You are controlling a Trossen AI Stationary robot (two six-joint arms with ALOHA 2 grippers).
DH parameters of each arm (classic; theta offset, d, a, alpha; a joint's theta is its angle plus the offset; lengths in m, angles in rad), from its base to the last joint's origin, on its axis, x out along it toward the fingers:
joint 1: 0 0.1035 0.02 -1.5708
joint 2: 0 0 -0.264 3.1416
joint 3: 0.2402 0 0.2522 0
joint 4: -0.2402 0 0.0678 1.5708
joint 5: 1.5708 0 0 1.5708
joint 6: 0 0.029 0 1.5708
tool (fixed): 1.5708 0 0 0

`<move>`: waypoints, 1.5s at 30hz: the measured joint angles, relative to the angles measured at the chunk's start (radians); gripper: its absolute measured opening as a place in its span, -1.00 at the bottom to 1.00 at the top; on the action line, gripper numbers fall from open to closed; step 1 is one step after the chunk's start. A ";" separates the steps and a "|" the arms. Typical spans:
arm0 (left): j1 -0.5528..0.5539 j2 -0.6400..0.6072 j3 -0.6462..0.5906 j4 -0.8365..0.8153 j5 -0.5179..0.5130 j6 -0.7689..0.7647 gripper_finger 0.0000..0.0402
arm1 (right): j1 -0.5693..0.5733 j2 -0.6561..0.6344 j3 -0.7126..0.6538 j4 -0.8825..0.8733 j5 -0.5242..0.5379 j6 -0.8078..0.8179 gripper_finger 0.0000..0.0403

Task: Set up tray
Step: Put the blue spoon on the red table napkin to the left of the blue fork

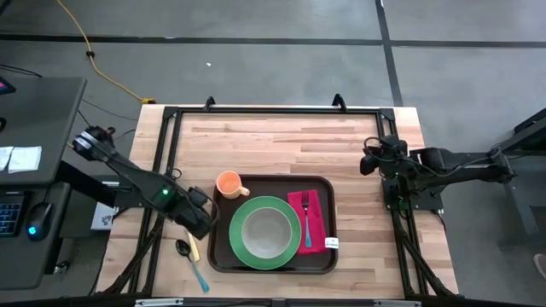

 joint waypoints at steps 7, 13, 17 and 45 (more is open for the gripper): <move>-0.002 0.102 0.000 0.072 0.054 -0.047 0.40 | 0.000 0.000 0.000 -0.011 -0.010 -0.042 -0.58; -0.052 0.143 0.000 0.075 0.055 -0.192 0.41 | 0.000 0.000 0.000 -0.011 -0.010 -0.069 -0.58; -0.102 0.147 0.000 0.095 0.055 -0.345 0.40 | 0.000 0.000 0.000 -0.011 -0.009 -0.078 -0.58; -0.104 0.163 -0.001 0.099 0.016 -0.400 0.41 | 0.000 0.001 0.001 -0.010 -0.013 -0.078 -0.58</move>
